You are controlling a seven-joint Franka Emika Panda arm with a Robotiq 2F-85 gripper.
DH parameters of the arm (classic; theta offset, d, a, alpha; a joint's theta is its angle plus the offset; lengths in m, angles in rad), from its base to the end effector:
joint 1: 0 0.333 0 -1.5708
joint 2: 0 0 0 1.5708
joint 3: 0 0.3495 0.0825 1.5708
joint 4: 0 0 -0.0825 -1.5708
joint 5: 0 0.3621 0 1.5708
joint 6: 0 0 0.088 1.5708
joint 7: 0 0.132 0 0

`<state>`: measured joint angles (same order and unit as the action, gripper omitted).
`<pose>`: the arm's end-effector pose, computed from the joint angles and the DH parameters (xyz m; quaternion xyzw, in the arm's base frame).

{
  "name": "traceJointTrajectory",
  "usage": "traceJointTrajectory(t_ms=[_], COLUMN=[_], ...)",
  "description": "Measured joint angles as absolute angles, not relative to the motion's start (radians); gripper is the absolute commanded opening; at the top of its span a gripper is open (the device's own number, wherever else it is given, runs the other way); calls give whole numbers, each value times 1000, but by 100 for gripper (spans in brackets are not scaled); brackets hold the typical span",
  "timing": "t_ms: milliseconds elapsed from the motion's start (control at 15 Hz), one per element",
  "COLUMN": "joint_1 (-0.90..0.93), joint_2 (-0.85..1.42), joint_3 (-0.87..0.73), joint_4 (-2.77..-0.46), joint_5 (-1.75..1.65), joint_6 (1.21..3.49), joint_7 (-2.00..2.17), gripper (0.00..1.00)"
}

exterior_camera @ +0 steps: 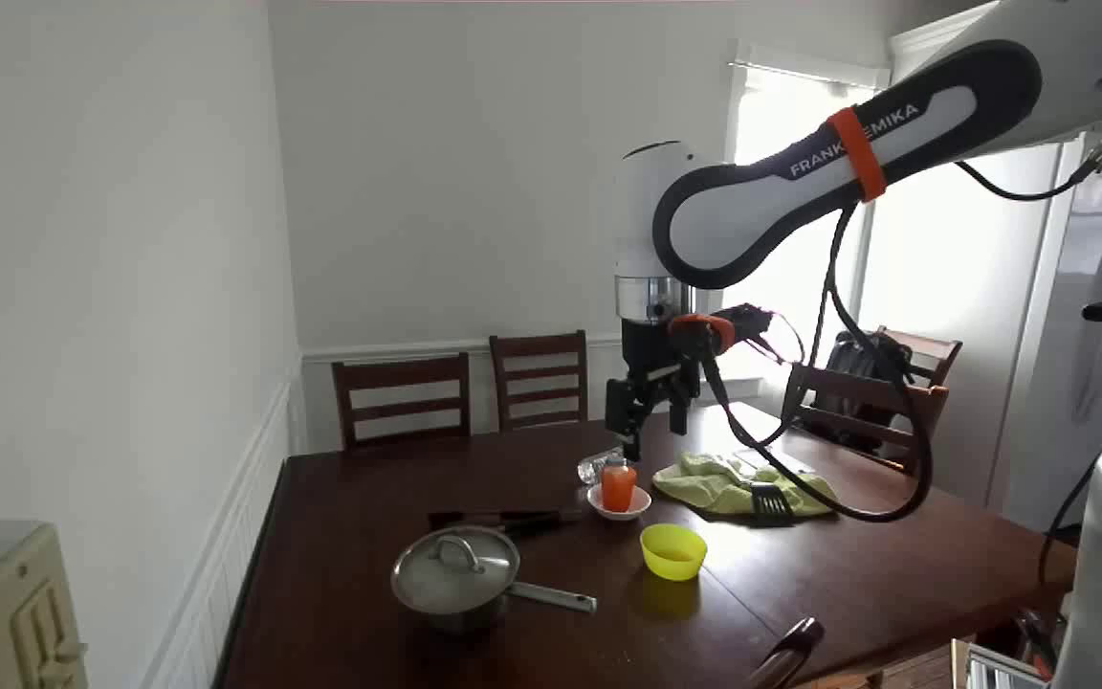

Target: Put the lid on the table

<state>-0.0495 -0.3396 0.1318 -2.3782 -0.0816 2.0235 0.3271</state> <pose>0.4072 0.0298 0.4663 0.9924 -0.1077 0.0025 0.0591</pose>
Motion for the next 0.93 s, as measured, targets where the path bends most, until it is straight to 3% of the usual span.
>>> traceJointTrajectory(t_ms=[667,933], joint_1=[-48,-42], joint_2=[-325,-180], joint_3=[124,100], joint_4=[-2374,-2312], joint_5=[-67,-13], joint_6=[2044,2167], joint_7=[336,311], gripper=[100,100])
